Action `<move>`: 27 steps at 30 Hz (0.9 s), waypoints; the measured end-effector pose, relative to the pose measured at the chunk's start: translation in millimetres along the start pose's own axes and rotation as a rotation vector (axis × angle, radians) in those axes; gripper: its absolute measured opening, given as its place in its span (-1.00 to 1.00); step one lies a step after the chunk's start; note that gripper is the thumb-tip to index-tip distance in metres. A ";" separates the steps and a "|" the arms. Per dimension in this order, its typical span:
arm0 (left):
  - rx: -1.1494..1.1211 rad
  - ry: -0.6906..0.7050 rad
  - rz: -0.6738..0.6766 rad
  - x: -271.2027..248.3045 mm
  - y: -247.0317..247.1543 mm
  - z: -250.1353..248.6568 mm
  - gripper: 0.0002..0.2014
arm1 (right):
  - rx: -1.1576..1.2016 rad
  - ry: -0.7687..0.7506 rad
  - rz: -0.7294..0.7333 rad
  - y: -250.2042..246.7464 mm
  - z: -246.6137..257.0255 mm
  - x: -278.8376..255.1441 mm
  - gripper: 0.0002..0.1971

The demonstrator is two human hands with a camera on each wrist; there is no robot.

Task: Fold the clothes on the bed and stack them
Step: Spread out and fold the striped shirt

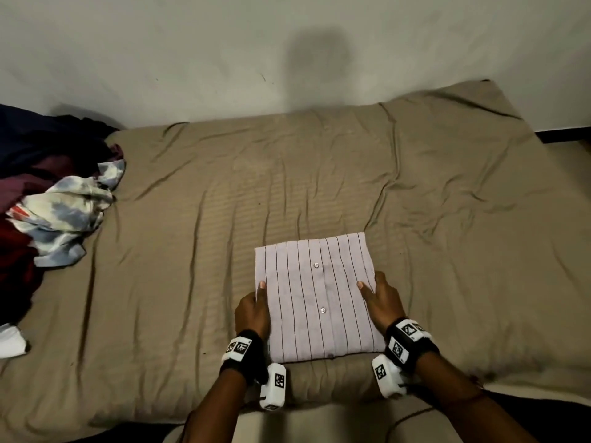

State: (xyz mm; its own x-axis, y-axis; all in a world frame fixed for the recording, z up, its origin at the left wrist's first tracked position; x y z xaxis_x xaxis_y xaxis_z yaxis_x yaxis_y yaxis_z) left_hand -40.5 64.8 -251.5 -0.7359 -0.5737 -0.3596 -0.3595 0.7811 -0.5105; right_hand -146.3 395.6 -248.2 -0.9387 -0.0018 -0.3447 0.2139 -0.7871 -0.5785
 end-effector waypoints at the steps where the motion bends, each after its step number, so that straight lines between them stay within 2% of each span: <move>1: 0.041 -0.005 -0.006 -4.7 0.8 -1.0 -0.41 | -0.008 0.011 -0.033 -3.9 -1.1 -5.6 -0.59; 4: 0.135 -0.021 -0.050 -25.3 -2.3 7.6 -0.36 | -0.043 0.018 -0.137 -14.4 -1.7 -31.0 -0.62; 9: -0.054 -0.098 -0.129 -57.8 -3.5 5.4 -0.38 | -0.197 -0.033 -0.165 -9.9 -0.1 -46.1 -0.61; 11: -0.049 -0.133 -0.138 -60.8 -4.5 6.1 -0.38 | -0.211 -0.040 -0.173 -9.1 0.1 -41.6 -0.64; 17: 0.279 -0.065 -0.066 -49.5 -8.2 2.2 -0.29 | -0.352 -0.037 -0.127 2.4 -5.4 -29.8 -0.62; 21: 0.356 -0.128 -0.040 -50.0 -6.1 6.5 -0.32 | -0.403 0.004 -0.161 -3.2 -15.1 -28.0 -0.71; 25: 0.496 -0.090 -0.024 -53.3 -14.0 2.5 -0.35 | -0.447 0.031 -0.206 -5.8 -21.0 -38.5 -0.71; 27: 0.599 -0.034 -0.073 -58.3 -24.8 -1.5 -0.47 | -0.457 0.007 -0.283 -21.8 -21.9 -45.3 -0.61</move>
State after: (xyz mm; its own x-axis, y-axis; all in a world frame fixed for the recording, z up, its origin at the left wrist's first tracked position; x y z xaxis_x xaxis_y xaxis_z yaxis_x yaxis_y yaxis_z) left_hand 10.5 79.2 -216.7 -0.6988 -0.6362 -0.3269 -0.0158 0.4706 -0.8822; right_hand -102.5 426.4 -236.1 -0.9752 0.1767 -0.1330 0.0505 -0.4076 -0.9118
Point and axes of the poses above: each hand's wrist, its own x-axis towards the middle knuckle, its own y-axis out of the palm, z = x × y, the point moved 9 cm from there along x, towards the middle knuckle, and after that the axes turned 3 degrees about y, right-handed, at the moved point
